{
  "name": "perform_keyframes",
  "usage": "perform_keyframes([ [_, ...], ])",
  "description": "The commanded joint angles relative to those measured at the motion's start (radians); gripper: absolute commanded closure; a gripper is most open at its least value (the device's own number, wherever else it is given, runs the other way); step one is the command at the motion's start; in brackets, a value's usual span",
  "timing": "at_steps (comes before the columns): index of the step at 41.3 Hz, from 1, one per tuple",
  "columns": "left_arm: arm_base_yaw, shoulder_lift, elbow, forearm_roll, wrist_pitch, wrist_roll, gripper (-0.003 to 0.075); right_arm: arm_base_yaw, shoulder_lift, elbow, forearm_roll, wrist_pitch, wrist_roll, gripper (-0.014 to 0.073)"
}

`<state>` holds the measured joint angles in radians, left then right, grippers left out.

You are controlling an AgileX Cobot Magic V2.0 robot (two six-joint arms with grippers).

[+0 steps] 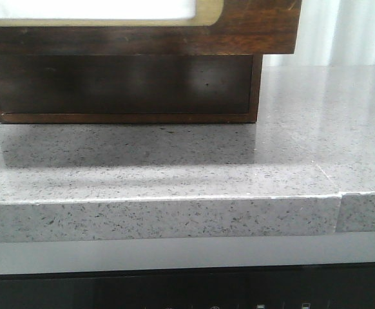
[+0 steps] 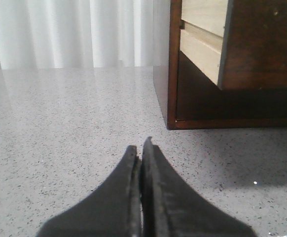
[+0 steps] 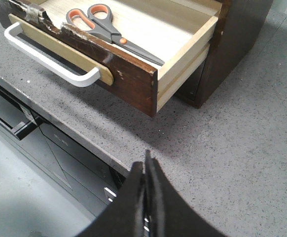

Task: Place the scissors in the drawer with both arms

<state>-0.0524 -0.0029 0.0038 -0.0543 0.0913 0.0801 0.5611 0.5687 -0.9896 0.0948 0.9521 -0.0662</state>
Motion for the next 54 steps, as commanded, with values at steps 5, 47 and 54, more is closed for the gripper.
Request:
perform_keyframes([
  [5, 0.0, -0.019, 0.026, -0.008, -0.091, -0.006, 0.0741, -0.003, 0.004, -0.023, 0.003, -0.072, 0.0, 0.0662],
  [47, 0.0, -0.017, 0.026, -0.008, -0.091, -0.006, 0.0741, -0.382, -0.328, 0.468, -0.147, -0.524, -0.001, 0.0662],
  [54, 0.0, -0.017, 0.026, -0.008, -0.091, -0.006, 0.0741, -0.494, -0.483, 0.705, -0.147, -0.7, -0.001, 0.0662],
])
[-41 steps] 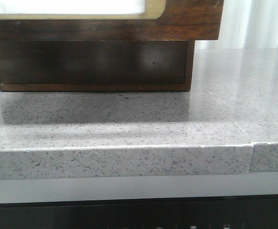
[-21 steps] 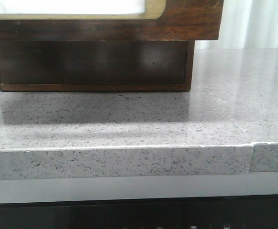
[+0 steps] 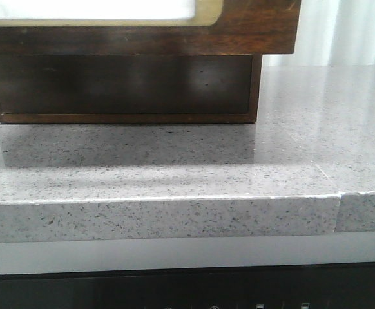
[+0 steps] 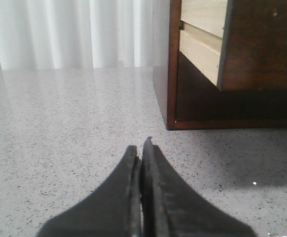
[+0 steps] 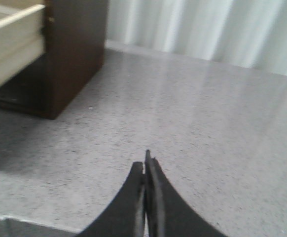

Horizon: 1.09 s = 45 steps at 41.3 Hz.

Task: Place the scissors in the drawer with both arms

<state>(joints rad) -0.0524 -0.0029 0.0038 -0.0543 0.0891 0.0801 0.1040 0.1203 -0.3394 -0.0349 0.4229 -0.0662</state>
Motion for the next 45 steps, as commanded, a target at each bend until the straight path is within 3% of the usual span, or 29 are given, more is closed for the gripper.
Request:
perform_keyframes([
  [1, 0.0, -0.017, 0.026, -0.008, -0.089, -0.006, 0.0741, -0.044, -0.054, 0.086, -0.017, -0.185, -0.001, 0.0662],
  [16, 0.0, -0.017, 0.026, -0.008, -0.089, -0.006, 0.0741, -0.062, -0.147, 0.367, -0.016, -0.47, -0.001, 0.0662],
  [45, 0.0, -0.017, 0.026, -0.008, -0.089, -0.006, 0.0741, -0.062, -0.148, 0.366, 0.091, -0.504, -0.001, 0.0662],
])
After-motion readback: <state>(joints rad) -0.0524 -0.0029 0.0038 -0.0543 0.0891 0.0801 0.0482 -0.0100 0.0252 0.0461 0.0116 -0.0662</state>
